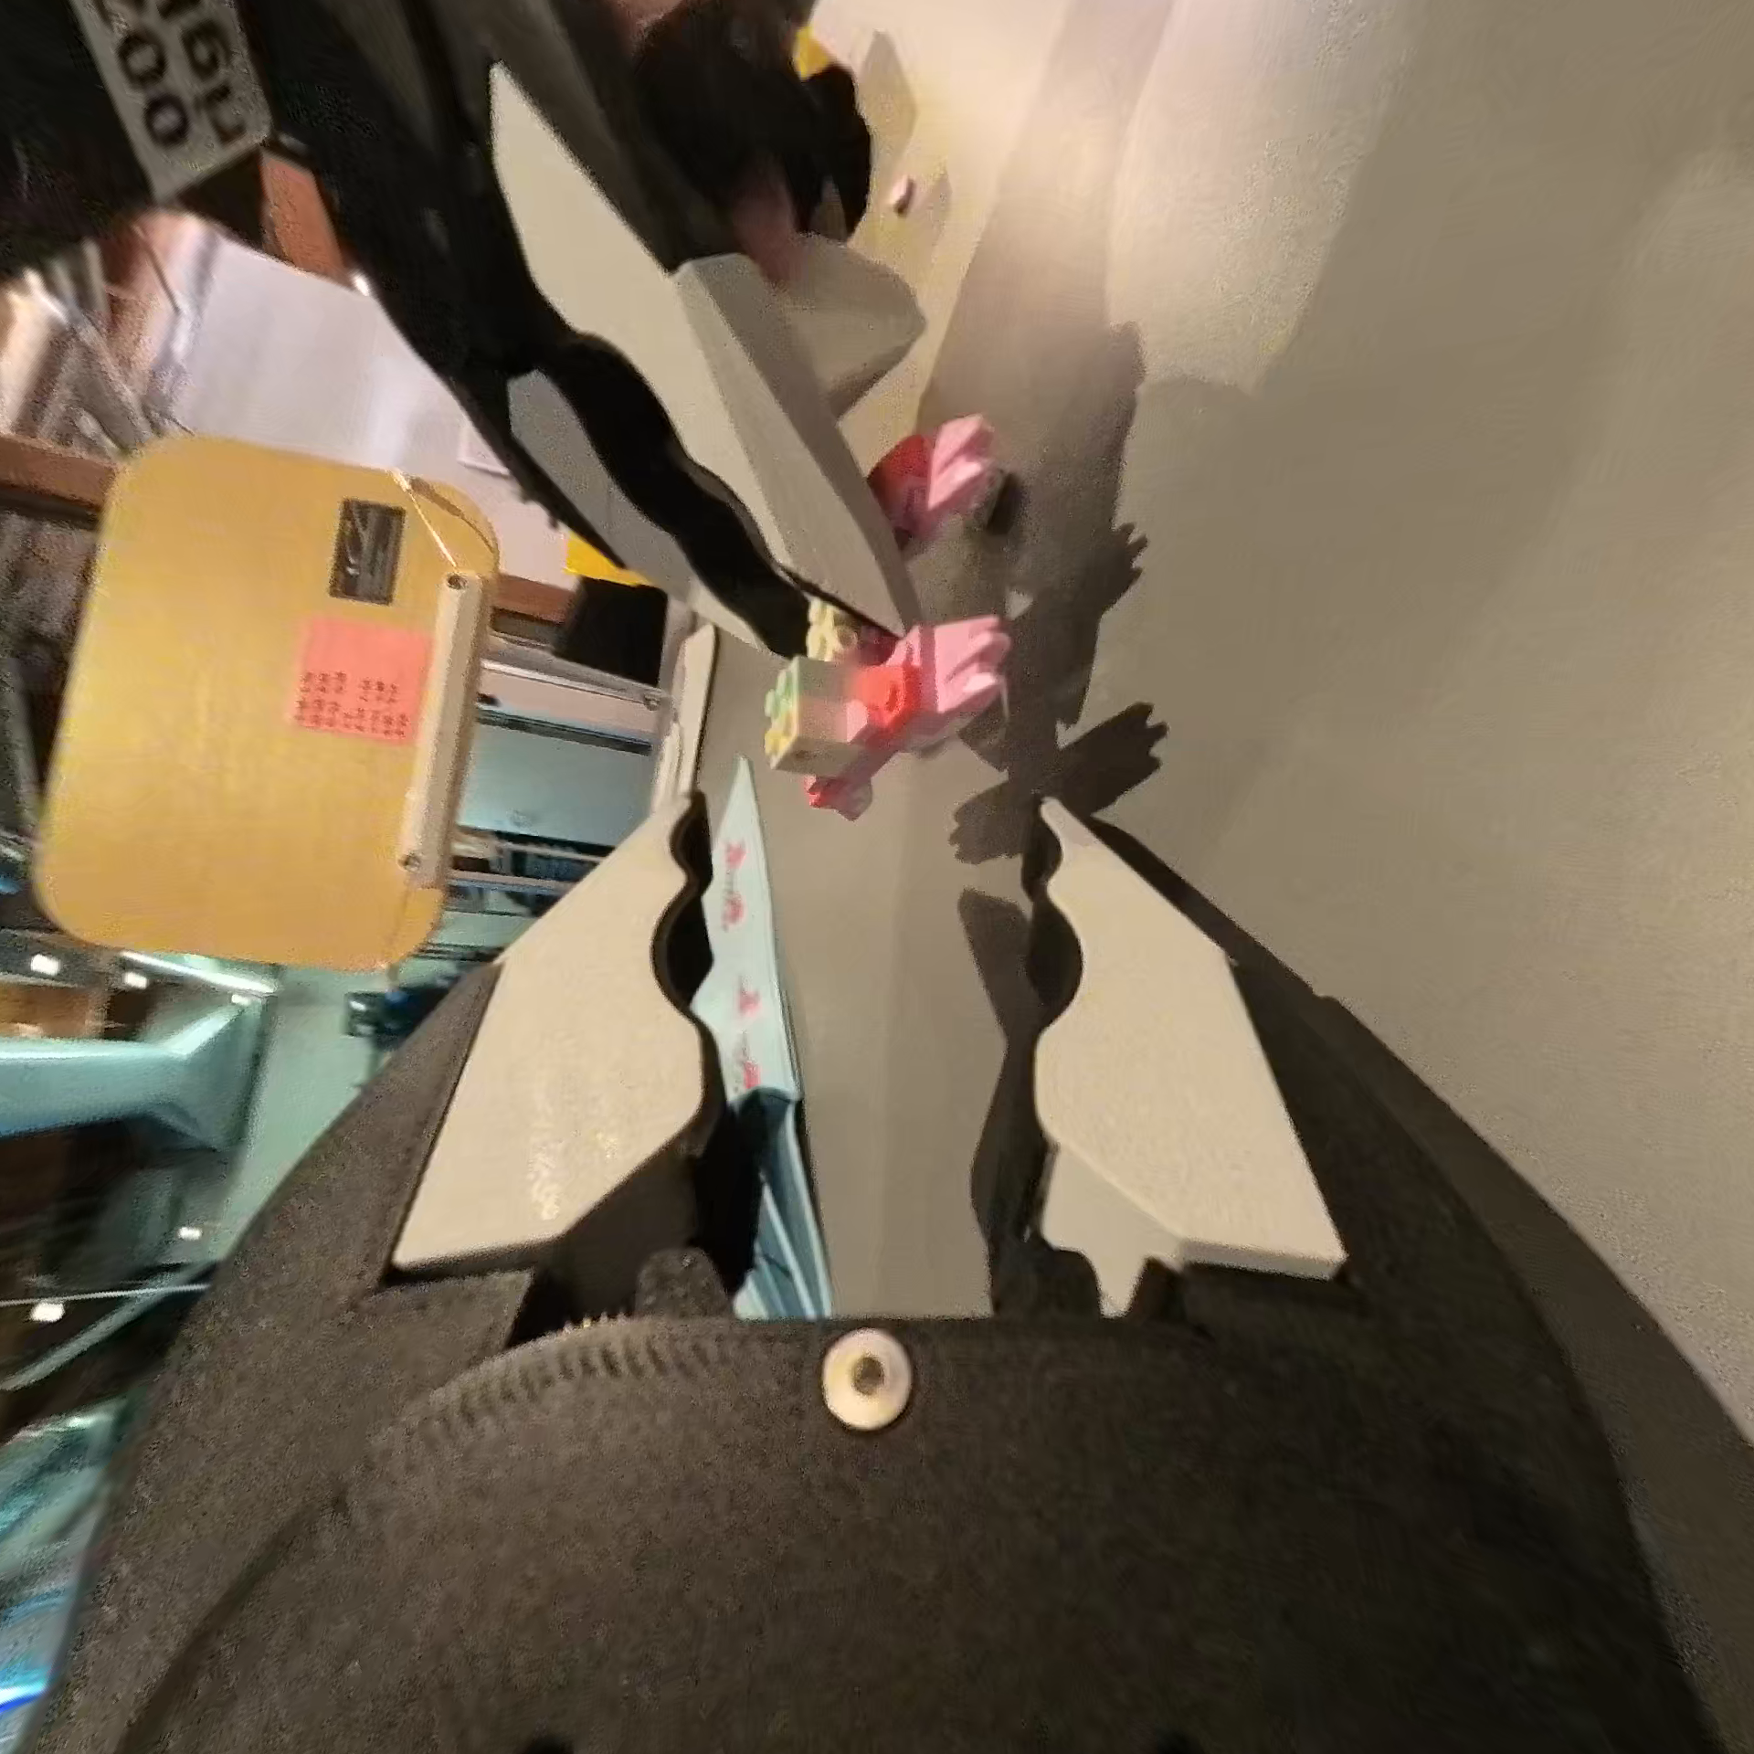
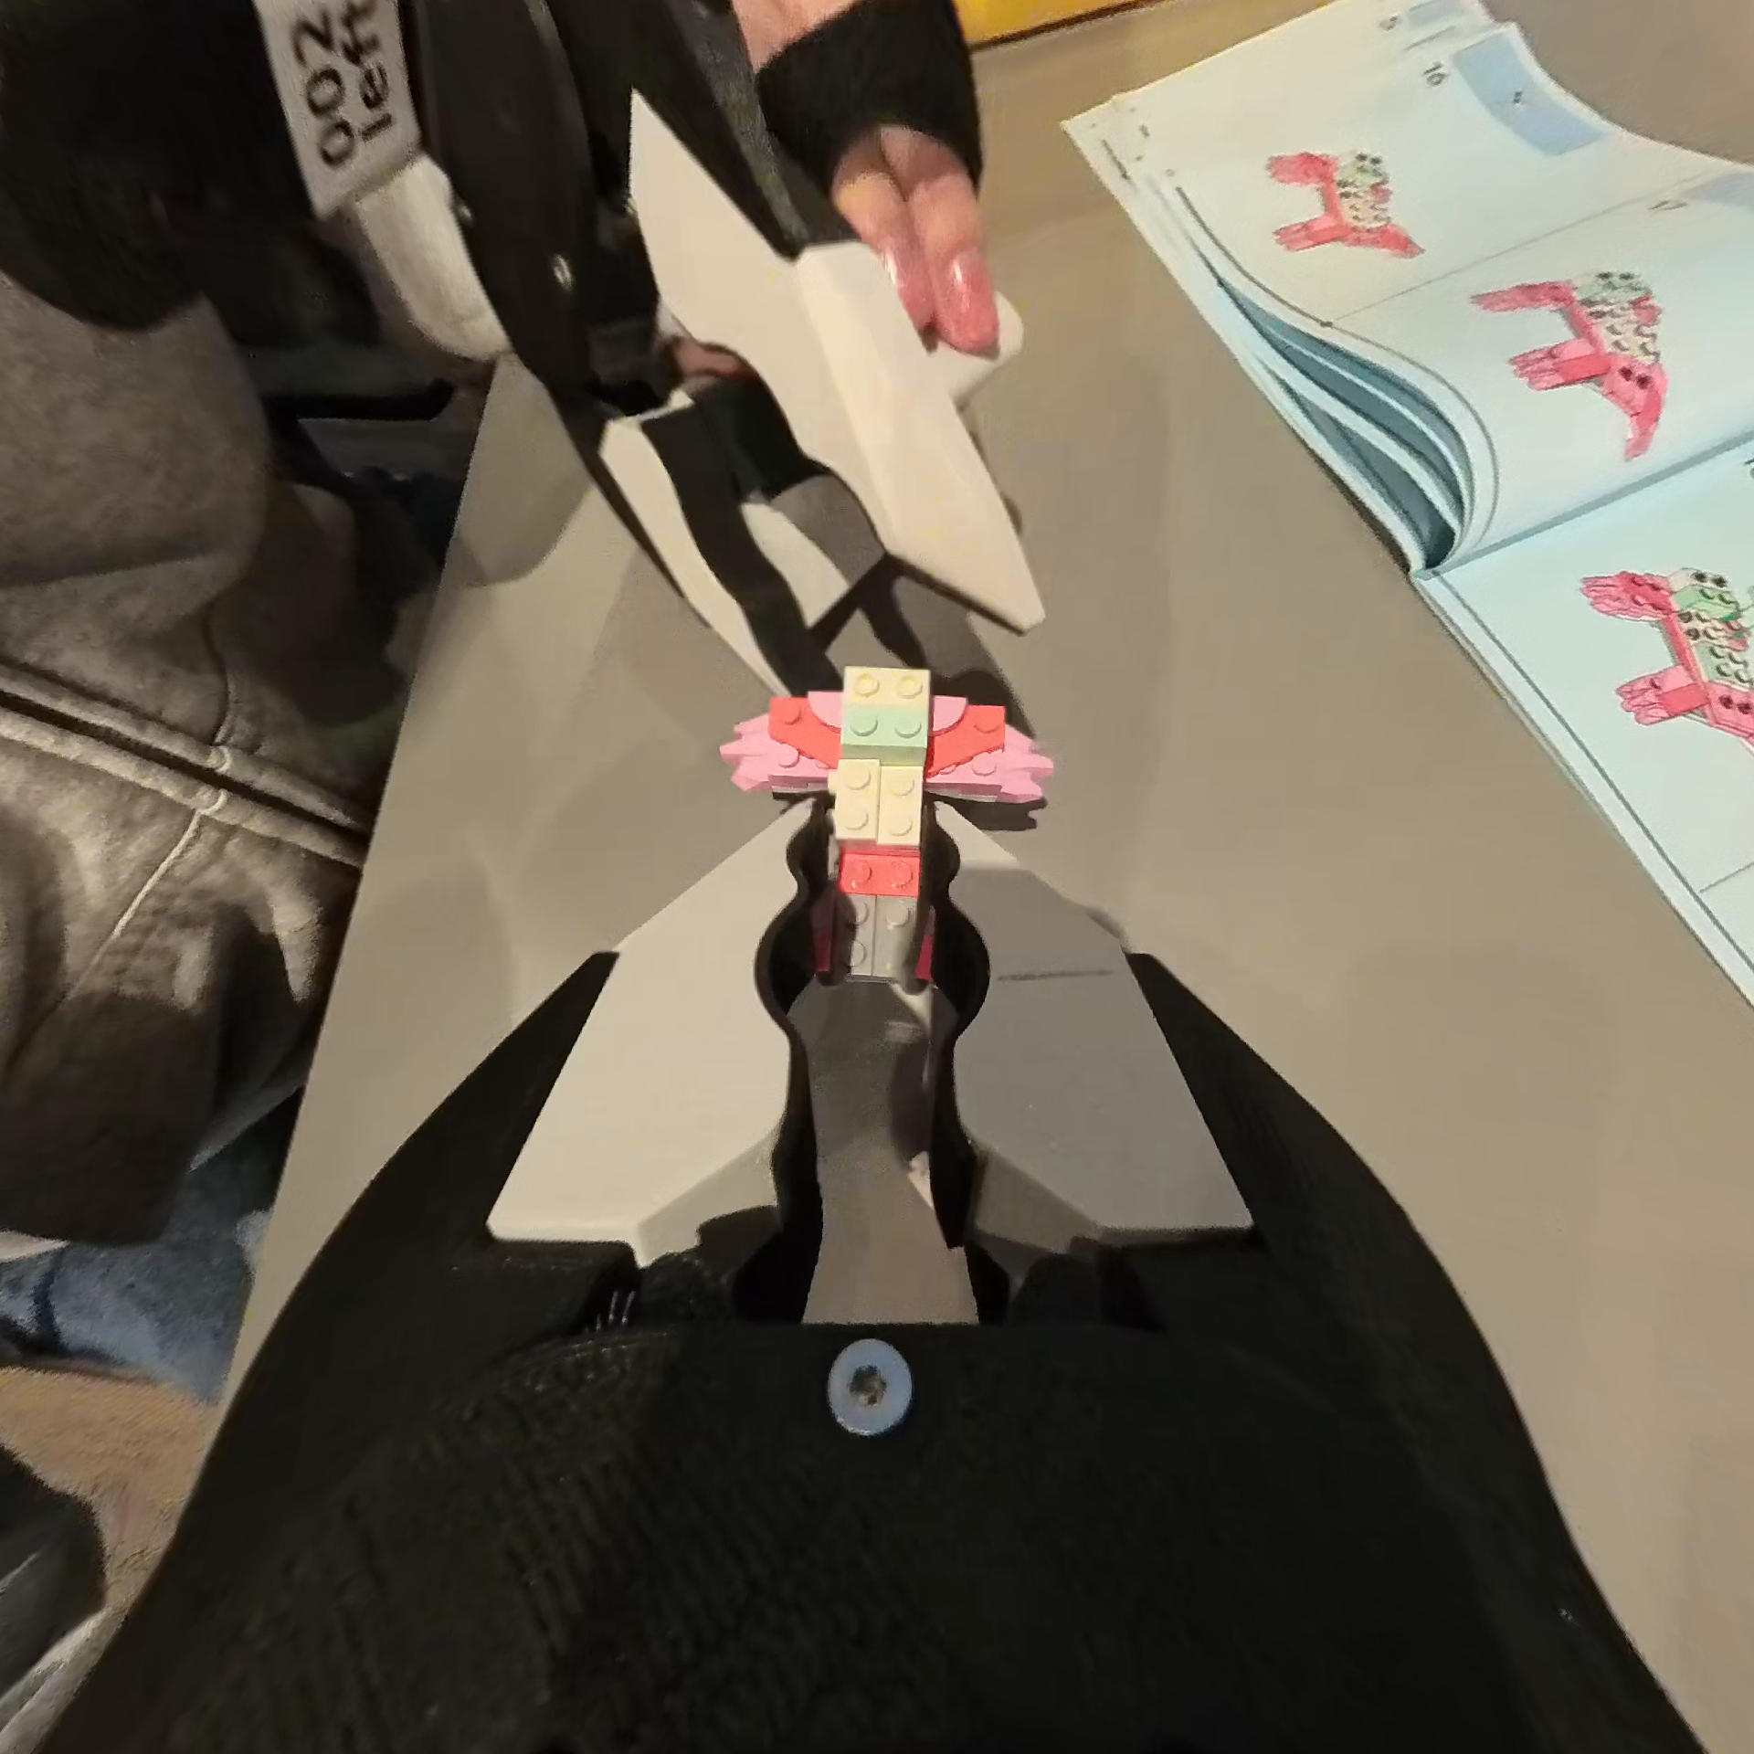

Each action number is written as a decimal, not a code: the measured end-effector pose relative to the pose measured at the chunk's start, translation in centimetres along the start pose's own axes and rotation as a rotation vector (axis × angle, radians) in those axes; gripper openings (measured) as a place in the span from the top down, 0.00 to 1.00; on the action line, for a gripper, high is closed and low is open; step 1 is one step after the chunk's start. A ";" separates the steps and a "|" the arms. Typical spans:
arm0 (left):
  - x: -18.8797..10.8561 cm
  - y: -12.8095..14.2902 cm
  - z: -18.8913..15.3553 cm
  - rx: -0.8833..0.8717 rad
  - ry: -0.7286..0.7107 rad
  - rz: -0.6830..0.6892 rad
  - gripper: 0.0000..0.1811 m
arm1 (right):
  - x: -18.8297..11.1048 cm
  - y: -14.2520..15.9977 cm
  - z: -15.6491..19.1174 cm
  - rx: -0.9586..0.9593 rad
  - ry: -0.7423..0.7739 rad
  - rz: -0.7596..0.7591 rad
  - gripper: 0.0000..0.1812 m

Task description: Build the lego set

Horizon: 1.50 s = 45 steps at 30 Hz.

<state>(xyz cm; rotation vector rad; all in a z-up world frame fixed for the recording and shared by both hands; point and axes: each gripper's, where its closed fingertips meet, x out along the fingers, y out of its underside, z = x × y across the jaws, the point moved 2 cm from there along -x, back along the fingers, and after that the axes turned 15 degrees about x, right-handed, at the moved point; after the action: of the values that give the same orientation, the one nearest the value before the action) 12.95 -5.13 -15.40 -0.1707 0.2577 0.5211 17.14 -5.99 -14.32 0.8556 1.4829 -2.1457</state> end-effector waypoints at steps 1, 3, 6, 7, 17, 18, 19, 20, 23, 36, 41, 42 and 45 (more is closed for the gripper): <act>0.0 -0.2 0.1 0.040 -0.027 -0.005 0.66 | 0.0 0.0 0.1 -0.001 -0.009 0.006 0.90; -0.3 -1.1 0.5 0.099 -0.087 -0.039 0.69 | 0.1 -0.1 0.4 -0.008 -0.027 0.007 0.90; -0.3 -1.4 0.9 0.166 -0.154 -0.014 0.66 | 0.2 -0.3 0.5 -0.005 -0.035 -0.006 0.90; -0.2 -1.3 0.9 0.179 -0.160 0.000 0.67 | 0.2 -0.2 0.5 -0.003 -0.031 -0.007 0.90; 0.1 -1.2 0.4 0.228 -0.151 0.044 0.84 | -2.1 0.5 0.7 0.052 0.080 -0.140 0.80; 0.1 -1.0 0.4 0.238 -0.151 0.065 0.84 | -3.0 1.1 0.4 0.055 0.136 -0.170 0.77; 0.2 -0.8 0.2 0.247 -0.144 0.080 0.84 | -3.8 1.9 0.0 0.075 0.184 -0.192 0.76; 0.3 -0.7 0.1 0.257 -0.140 0.092 0.84 | -4.4 2.9 -0.4 0.114 0.212 -0.200 0.75; 0.5 -0.3 0.3 0.288 -0.151 0.133 0.84 | -4.6 6.1 -0.9 0.251 0.205 -0.181 0.74; 0.6 0.6 0.1 0.349 -0.149 0.211 0.84 | -3.0 7.7 1.0 0.302 0.075 -0.140 0.73; 0.5 0.7 0.1 0.351 -0.151 0.213 0.84 | -4.2 6.4 -0.6 0.272 0.164 -0.226 0.72; 0.5 0.6 0.1 0.354 -0.153 0.212 0.84 | -4.0 6.4 -0.9 0.284 0.165 -0.227 0.71; 0.5 0.5 0.1 0.364 -0.156 0.211 0.84 | -2.8 7.0 -1.3 0.281 0.167 -0.174 0.70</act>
<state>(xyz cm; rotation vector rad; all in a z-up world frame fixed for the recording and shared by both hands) 13.12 -4.48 -15.50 0.2530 0.2146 0.6834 23.92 -7.40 -17.52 1.0596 1.3974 -2.5079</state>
